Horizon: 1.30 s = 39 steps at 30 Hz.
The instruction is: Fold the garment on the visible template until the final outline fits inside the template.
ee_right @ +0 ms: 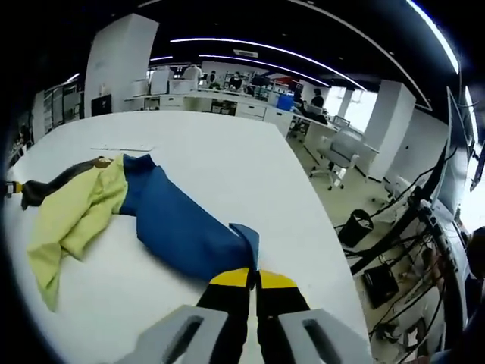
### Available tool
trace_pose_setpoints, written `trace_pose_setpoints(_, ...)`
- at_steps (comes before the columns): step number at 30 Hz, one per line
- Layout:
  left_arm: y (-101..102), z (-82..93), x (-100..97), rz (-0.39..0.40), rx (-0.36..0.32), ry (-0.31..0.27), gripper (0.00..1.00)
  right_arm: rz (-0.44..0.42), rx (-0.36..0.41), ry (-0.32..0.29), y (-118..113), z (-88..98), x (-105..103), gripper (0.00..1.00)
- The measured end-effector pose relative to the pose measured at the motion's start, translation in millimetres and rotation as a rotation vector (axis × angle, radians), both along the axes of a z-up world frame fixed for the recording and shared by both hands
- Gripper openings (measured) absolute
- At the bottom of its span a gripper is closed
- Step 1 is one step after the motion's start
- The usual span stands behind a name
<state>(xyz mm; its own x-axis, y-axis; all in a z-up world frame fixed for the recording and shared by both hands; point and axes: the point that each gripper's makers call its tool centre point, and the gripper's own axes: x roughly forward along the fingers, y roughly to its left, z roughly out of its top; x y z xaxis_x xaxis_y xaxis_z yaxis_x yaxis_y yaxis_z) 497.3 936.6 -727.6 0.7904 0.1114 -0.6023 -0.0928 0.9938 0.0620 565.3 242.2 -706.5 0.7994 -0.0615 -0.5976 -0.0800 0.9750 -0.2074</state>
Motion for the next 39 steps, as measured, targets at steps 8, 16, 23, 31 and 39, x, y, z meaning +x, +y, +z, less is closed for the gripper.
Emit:
trace_pose_setpoints(8, 21, -1.4, 3.4, -0.001, 0.050, 0.029, 0.00, -0.010, -0.036, -0.004, -19, 3.9, 6, 0.00)
trace_pose_setpoints(16, 30, -6.2, 10.1, -0.037, 0.097, 0.070, 0.00, -0.036, -0.039, 0.067, -28, -12.9, -8, 0.00)
trace_pose_setpoints(23, 37, -2.6, 23.8, -0.042, 0.125, 0.082, 0.00, -0.068, -0.030, 0.104, -40, -22.7, -17, 0.00)
trace_pose_setpoints(31, 48, 2.7, 36.8, -0.052, 0.170, 0.105, 0.00, -0.056, -0.052, 0.129, -49, -24.1, -16, 0.00)
trace_pose_setpoints(39, 54, 4.2, 37.9, -0.063, 0.195, 0.117, 0.00, -0.064, -0.061, 0.149, -58, -25.3, -14, 0.00)
